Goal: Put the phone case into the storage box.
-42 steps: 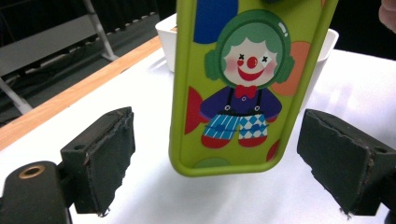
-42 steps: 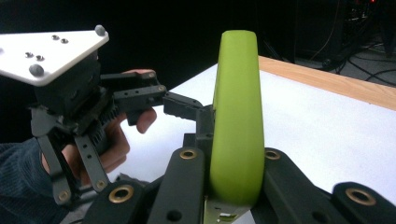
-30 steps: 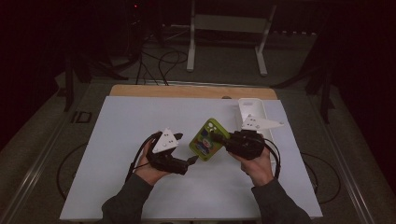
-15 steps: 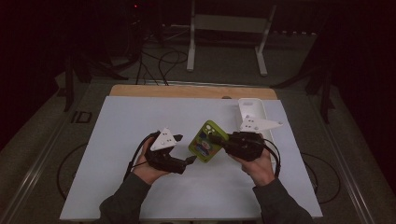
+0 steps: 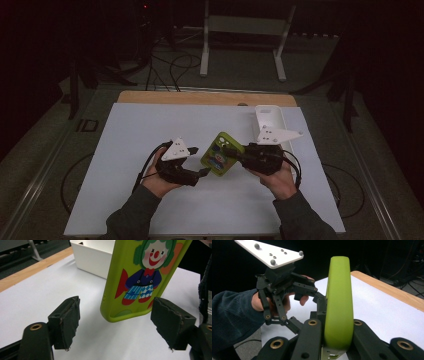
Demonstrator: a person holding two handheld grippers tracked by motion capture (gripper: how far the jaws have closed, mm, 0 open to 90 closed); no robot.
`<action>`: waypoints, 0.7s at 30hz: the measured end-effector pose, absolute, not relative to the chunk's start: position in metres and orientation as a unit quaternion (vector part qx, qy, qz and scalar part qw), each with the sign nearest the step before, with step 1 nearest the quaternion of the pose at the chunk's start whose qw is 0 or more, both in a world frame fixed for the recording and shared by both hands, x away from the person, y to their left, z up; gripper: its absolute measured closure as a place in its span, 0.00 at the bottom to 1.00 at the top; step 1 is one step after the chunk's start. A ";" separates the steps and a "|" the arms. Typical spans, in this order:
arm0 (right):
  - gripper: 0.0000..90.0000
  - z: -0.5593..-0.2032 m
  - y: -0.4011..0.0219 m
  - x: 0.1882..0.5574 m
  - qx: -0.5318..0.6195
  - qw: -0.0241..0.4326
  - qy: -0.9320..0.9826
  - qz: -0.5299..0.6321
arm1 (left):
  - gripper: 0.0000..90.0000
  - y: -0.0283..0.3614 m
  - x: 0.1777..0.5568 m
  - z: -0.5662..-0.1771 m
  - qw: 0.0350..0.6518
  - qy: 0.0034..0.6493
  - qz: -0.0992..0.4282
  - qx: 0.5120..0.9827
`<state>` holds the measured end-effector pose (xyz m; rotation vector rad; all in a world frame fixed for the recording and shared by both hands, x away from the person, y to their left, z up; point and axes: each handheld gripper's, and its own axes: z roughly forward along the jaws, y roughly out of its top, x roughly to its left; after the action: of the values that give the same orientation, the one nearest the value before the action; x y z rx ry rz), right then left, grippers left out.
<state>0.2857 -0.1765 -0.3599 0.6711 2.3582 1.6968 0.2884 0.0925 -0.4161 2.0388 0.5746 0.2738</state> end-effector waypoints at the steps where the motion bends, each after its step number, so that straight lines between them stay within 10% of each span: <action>1: 0.96 -0.360 -0.176 0.285 0.222 0.078 0.789 0.567 | 0.29 0.092 0.288 -0.416 0.483 0.235 0.111 0.836; 21: 0.96 -0.361 -0.173 0.283 0.183 0.054 0.800 0.569 | 0.47 0.090 0.287 -0.418 0.504 0.195 0.073 0.839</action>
<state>0.2827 -0.1727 -0.3612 0.5560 2.4299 1.7298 0.2870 0.0895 -0.4176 2.0249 0.4698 0.1755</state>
